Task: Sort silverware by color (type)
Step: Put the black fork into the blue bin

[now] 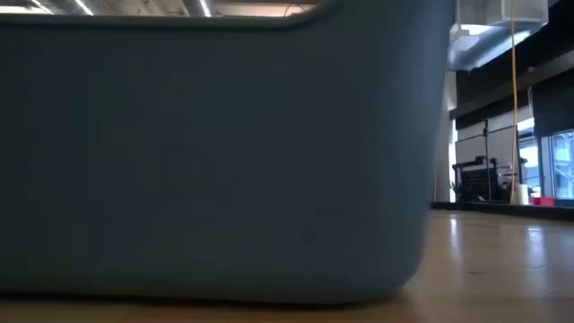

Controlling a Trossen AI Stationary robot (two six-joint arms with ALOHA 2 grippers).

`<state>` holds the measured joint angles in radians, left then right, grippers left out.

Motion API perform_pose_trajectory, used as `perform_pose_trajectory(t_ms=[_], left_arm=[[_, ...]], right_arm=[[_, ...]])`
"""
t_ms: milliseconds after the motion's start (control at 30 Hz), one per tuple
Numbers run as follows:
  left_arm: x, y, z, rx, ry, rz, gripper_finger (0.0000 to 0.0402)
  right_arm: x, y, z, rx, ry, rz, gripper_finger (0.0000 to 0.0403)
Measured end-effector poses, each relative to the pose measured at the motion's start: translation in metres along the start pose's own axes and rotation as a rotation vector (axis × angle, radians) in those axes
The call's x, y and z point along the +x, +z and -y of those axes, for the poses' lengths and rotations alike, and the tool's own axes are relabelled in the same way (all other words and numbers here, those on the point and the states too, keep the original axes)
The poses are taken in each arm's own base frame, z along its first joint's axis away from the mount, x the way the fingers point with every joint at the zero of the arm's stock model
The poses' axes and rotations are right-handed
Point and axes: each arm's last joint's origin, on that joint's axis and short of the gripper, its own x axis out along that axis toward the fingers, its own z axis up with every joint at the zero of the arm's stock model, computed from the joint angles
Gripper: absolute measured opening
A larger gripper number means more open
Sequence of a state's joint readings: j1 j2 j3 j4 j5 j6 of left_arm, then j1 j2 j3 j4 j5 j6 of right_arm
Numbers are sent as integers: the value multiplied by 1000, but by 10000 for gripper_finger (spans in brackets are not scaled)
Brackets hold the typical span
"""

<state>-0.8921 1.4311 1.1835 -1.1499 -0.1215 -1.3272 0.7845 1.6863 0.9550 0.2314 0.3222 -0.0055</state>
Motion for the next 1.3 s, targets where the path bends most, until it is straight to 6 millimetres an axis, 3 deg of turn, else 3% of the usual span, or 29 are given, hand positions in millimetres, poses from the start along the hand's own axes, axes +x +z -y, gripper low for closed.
perform_pose_trajectory(t_ms=[300,433,700,867,1300], left_arm=[[0,0,-1,2,13,13,9],[0,0,-1,2,14,16,9],[0,1,-1,1,14,21,9],[0,1,-1,0,14,21,9],[0,-1,0,-41,-10,-38,9]], right_arm=[[7,2,11,23,-105,40,160],[16,9,34,74,-195,68,160],[20,29,82,282,-225,-178,160],[20,21,91,369,-147,-327,160],[12,12,92,427,-112,-453,160]])
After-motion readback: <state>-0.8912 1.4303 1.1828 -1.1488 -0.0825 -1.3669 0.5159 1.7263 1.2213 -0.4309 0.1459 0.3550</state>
